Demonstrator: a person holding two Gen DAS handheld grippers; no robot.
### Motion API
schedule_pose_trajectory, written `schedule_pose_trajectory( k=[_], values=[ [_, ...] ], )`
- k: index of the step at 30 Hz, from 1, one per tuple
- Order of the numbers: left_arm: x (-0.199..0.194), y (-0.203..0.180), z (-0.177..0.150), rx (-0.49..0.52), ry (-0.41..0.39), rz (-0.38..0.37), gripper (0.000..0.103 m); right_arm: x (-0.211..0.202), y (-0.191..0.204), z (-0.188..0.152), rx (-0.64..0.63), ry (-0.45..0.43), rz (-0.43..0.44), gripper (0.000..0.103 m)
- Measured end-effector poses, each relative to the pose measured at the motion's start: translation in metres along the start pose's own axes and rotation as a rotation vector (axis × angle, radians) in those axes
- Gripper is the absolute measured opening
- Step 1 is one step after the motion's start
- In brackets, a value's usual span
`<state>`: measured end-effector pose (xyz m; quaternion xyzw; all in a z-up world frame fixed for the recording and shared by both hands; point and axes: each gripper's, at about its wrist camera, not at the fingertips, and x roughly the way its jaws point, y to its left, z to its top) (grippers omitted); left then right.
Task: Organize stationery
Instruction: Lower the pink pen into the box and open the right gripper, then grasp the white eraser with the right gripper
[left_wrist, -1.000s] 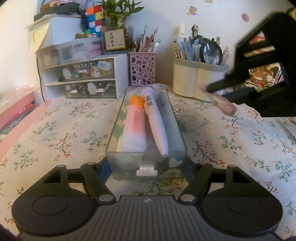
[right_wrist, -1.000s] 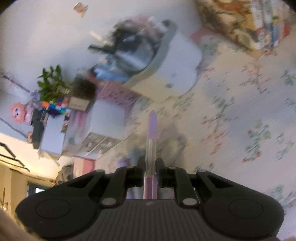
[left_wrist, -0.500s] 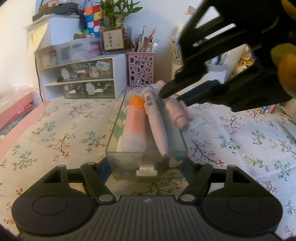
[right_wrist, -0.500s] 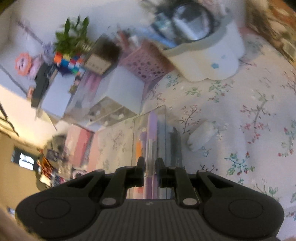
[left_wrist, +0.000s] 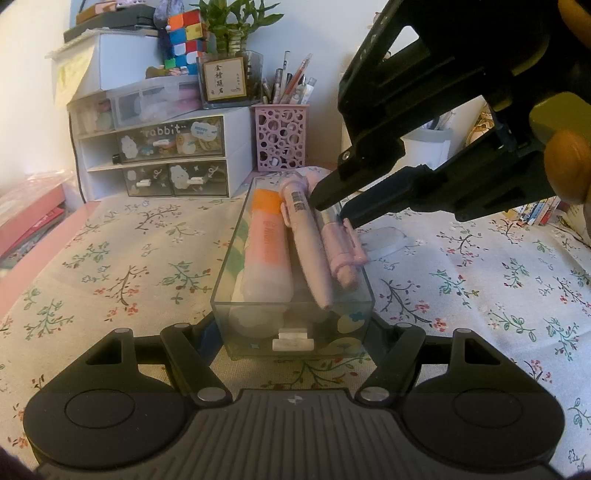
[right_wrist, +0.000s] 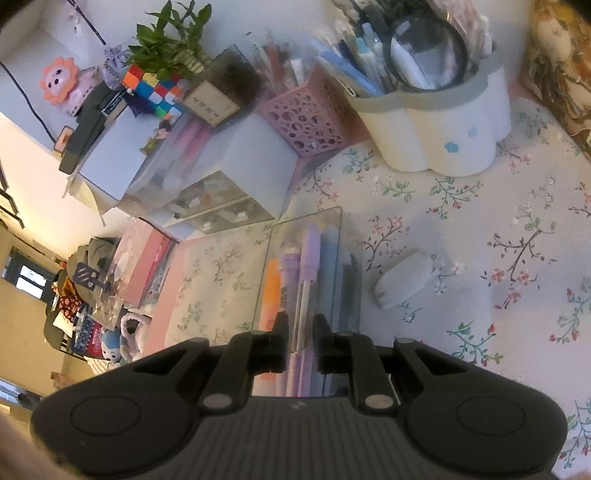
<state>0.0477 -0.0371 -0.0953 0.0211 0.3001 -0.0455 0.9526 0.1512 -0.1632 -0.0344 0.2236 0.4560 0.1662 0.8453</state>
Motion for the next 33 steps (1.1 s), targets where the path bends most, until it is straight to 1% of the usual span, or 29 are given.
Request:
schedule_pose_trajectory(
  k=[3,6,8,13,16,19,22,24,26,29,33],
  values=[
    [0.000,0.000,0.000,0.001,0.000,0.000,0.072,0.000,0.000,-0.001,0.003,0.002,0.031,0.012],
    [0.000,0.000,0.000,0.000,0.000,0.000,0.072,-0.001,0.002,-0.002,-0.017,-0.015,0.011,0.012],
    [0.000,0.000,0.000,0.000,0.000,0.000,0.072,0.001,0.003,-0.003,-0.033,-0.001,0.022,0.012],
    [0.000,0.000,0.000,0.000,0.000,0.000,0.072,-0.004,0.002,-0.004,-0.042,-0.025,0.022,0.012],
    [0.000,0.000,0.000,0.000,0.000,0.000,0.072,-0.007,-0.001,-0.002,-0.032,-0.044,0.029,0.012],
    [0.000,0.000,0.000,-0.001,0.000,0.000,0.072,-0.010,-0.007,-0.001,-0.013,-0.051,0.058,0.012],
    [0.000,0.000,0.000,-0.005,-0.002,0.001,0.072,-0.016,-0.014,0.000,0.004,-0.085,0.063,0.012],
    [0.000,0.000,0.000,-0.008,-0.003,0.001,0.072,-0.019,-0.022,0.003,0.025,-0.110,0.049,0.012],
    [0.000,0.000,0.000,-0.009,-0.003,0.002,0.072,-0.019,-0.030,0.004,0.037,-0.116,0.024,0.012],
    [0.000,0.000,0.000,-0.010,-0.003,0.002,0.072,-0.017,-0.040,0.006,0.055,-0.114,-0.004,0.017],
    [-0.001,0.001,0.000,-0.013,-0.001,0.004,0.072,-0.008,-0.047,0.005,0.043,-0.098,-0.053,0.021]
  ],
)
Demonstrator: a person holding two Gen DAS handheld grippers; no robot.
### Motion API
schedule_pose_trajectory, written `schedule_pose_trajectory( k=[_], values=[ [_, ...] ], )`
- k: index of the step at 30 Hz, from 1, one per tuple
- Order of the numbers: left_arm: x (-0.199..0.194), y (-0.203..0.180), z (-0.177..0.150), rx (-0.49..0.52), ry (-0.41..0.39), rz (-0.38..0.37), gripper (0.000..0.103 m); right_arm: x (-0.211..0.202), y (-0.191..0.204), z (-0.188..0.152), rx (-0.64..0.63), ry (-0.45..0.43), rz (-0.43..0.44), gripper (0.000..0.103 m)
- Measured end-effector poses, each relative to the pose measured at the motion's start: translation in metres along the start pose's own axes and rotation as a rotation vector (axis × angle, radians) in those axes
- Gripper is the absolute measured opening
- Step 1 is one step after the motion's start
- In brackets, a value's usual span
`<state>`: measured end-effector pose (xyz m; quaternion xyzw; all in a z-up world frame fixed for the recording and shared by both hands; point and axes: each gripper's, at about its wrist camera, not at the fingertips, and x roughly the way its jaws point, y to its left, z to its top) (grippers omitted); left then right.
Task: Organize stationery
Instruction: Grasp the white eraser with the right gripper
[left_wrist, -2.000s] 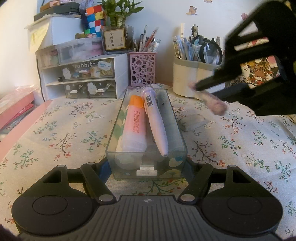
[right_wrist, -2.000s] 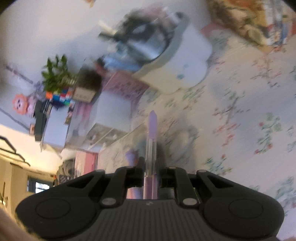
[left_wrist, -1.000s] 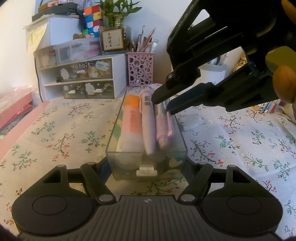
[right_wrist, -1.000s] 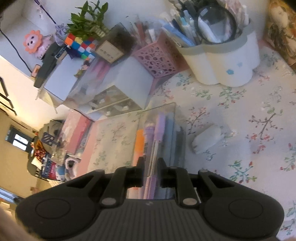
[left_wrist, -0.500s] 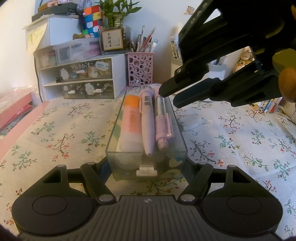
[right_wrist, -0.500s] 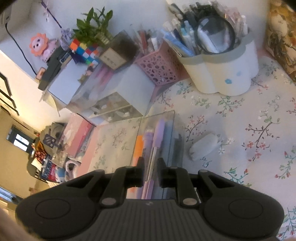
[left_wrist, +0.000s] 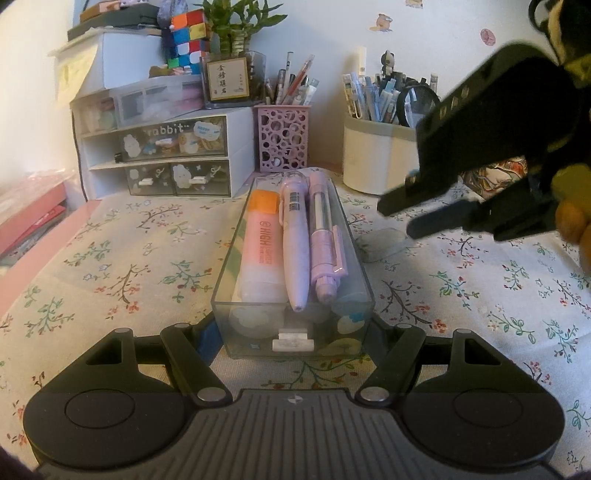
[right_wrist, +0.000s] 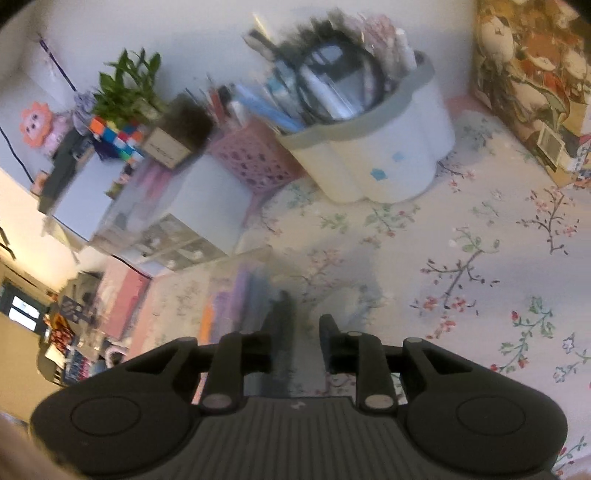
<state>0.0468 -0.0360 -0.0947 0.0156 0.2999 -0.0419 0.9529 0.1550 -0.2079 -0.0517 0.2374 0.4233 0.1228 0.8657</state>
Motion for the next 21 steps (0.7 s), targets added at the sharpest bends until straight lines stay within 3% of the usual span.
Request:
schedule_pose_trajectory(
  k=[4,8,15,20,21],
  values=[
    [-0.003,0.001,-0.001,-0.008,0.007,0.020,0.072,0.011,0.000,-0.002,-0.041,0.016,-0.073,0.031],
    [-0.005,0.005,-0.003,-0.019,0.008,0.030,0.072,0.021,0.016,-0.004,-0.207,-0.013,-0.176,0.041],
    [-0.012,0.012,-0.010,-0.020,-0.011,0.037,0.072,0.042,0.035,-0.013,-0.365,0.028,-0.202,0.047],
    [-0.011,0.013,-0.009,-0.016,-0.012,0.035,0.072,0.049,0.042,-0.013,-0.430,0.009,-0.224,0.046],
    [-0.011,0.013,-0.009,-0.016,-0.012,0.035,0.072,0.049,0.042,-0.013,-0.430,0.004,-0.231,0.041]
  ],
)
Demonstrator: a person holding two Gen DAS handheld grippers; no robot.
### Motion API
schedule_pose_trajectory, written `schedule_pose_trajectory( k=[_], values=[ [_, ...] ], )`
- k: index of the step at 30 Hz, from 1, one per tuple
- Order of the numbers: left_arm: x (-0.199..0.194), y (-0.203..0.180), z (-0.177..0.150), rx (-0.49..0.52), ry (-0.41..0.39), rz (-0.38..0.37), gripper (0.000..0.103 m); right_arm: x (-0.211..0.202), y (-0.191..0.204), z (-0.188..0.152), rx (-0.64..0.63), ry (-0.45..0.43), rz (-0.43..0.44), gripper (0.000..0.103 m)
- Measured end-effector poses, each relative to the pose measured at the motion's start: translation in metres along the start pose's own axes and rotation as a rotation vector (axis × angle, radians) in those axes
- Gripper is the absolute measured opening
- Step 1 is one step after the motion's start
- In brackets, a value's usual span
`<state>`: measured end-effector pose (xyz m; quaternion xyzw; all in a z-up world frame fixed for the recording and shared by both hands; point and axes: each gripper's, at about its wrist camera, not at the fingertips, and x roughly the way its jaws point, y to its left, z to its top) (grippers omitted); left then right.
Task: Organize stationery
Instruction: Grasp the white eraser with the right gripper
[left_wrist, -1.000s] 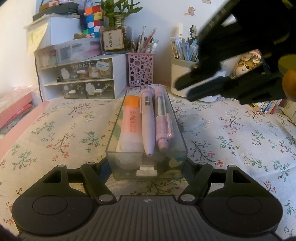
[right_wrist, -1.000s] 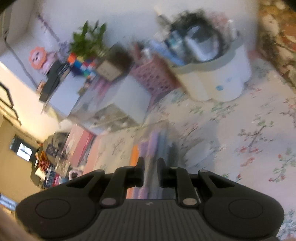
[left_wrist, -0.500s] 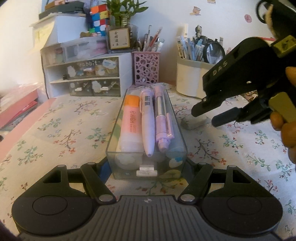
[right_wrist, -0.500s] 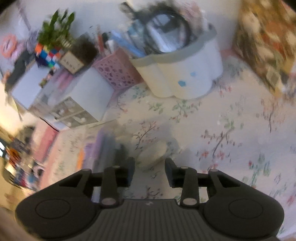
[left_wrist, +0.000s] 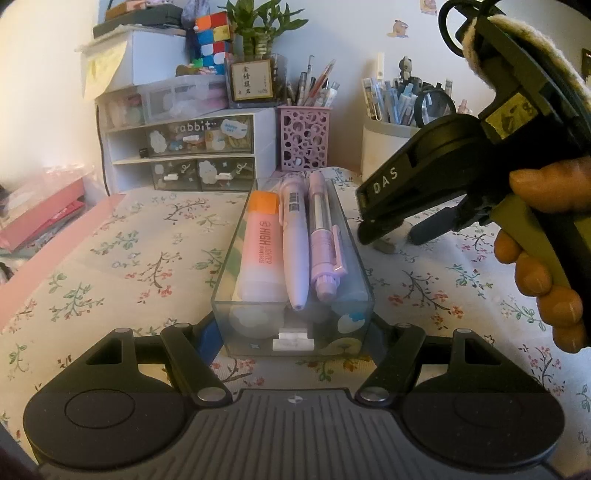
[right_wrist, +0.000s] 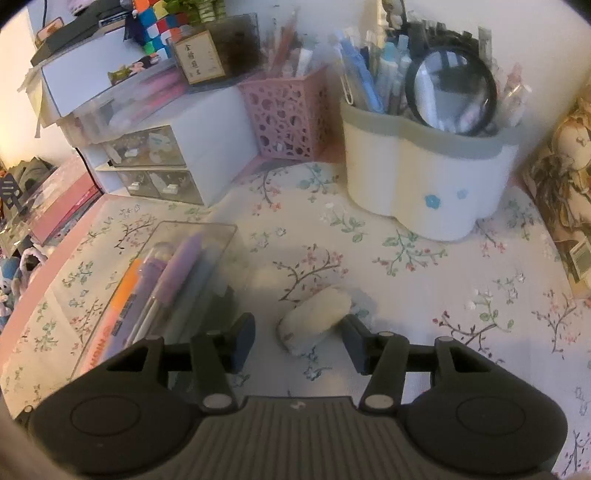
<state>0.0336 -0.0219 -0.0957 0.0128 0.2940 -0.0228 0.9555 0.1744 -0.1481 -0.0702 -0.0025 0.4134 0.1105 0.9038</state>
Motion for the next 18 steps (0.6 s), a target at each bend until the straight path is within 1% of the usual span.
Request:
schedule_pose_trajectory(
  k=[1,7,10,15,18],
  values=[
    [0.000,0.000,0.000,0.000,0.000,0.000,0.072,-0.001,0.000,0.000,0.004,-0.002,-0.008,0.035],
    [0.000,0.000,0.000,0.001,0.000,0.000,0.072,-0.008,-0.011,-0.004,0.050,-0.009,0.019,0.025],
    [0.000,0.000,0.000,0.000,-0.001,0.000,0.072,-0.009,-0.013,-0.005,0.060,-0.011,0.025,0.024],
    [0.000,0.000,0.000,0.000,-0.001,0.000,0.072,-0.010,-0.013,-0.008,0.043,-0.024,0.032,0.024],
    [0.000,0.000,-0.001,0.001,-0.001,0.000,0.072,-0.011,-0.016,-0.008,0.025,-0.029,0.052,0.024]
  ],
)
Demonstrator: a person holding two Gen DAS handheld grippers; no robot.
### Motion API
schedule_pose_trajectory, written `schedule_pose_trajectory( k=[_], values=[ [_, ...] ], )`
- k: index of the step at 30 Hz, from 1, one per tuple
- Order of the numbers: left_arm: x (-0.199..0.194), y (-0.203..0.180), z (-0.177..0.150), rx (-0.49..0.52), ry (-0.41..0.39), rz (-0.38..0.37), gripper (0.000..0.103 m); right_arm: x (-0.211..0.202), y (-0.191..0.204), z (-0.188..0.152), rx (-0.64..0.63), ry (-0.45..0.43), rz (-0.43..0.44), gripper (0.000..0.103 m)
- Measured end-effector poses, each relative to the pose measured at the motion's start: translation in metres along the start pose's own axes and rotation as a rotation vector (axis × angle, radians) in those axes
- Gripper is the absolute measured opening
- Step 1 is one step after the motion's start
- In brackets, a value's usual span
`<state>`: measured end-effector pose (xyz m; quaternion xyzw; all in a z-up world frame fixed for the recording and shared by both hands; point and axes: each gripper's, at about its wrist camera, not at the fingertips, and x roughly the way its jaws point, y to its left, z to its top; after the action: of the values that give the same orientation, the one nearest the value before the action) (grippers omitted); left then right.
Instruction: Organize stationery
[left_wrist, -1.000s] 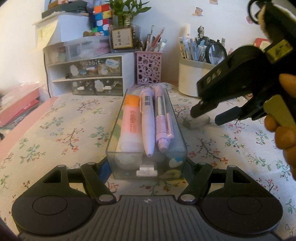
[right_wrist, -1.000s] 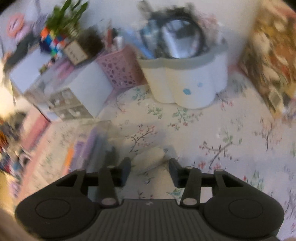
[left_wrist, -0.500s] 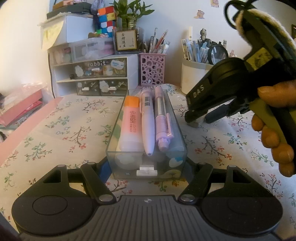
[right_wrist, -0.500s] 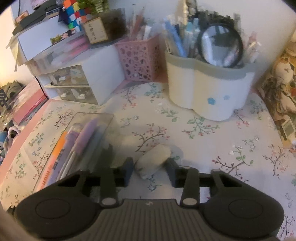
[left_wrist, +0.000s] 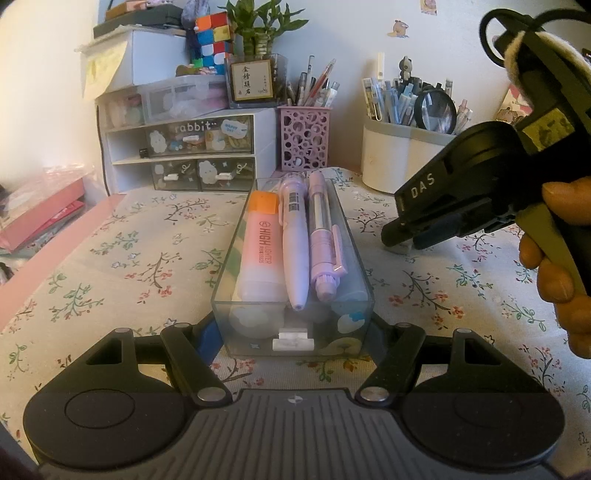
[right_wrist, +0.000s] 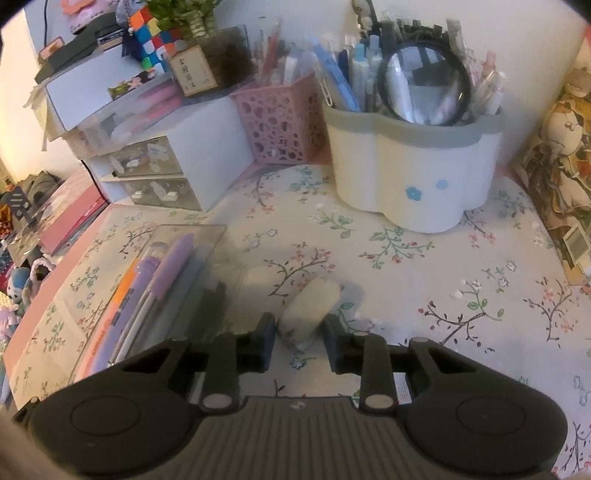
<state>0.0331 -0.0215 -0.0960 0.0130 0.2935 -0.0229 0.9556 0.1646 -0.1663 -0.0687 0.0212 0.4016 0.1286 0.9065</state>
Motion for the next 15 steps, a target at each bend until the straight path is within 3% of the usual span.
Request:
schedule_pose_trajectory(
  k=[2,4,6,10,13,15],
  values=[
    [0.000,0.000,0.000,0.000,0.000,0.000,0.072,-0.001,-0.002,-0.001,-0.019,-0.005,0.003,0.027],
    [0.000,0.000,0.000,0.001,0.000,-0.001,0.072,0.000,-0.002,-0.001,-0.051,-0.005,-0.005,0.040],
    [0.000,0.000,0.000,0.001,0.000,0.000,0.072,0.001,0.004,0.000,-0.105,-0.019,-0.027,0.044],
    [0.000,0.000,0.000,0.000,0.000,0.000,0.072,0.009,0.013,-0.004,-0.177,-0.037,-0.058,0.043],
    [0.000,0.000,0.000,0.001,0.000,0.001,0.072,0.008,0.010,-0.004,-0.148,-0.049,-0.068,0.030],
    [0.000,0.000,0.000,0.000,0.000,0.000,0.072,0.006,0.005,-0.003,-0.118,-0.046,-0.055,0.026]
  ],
)
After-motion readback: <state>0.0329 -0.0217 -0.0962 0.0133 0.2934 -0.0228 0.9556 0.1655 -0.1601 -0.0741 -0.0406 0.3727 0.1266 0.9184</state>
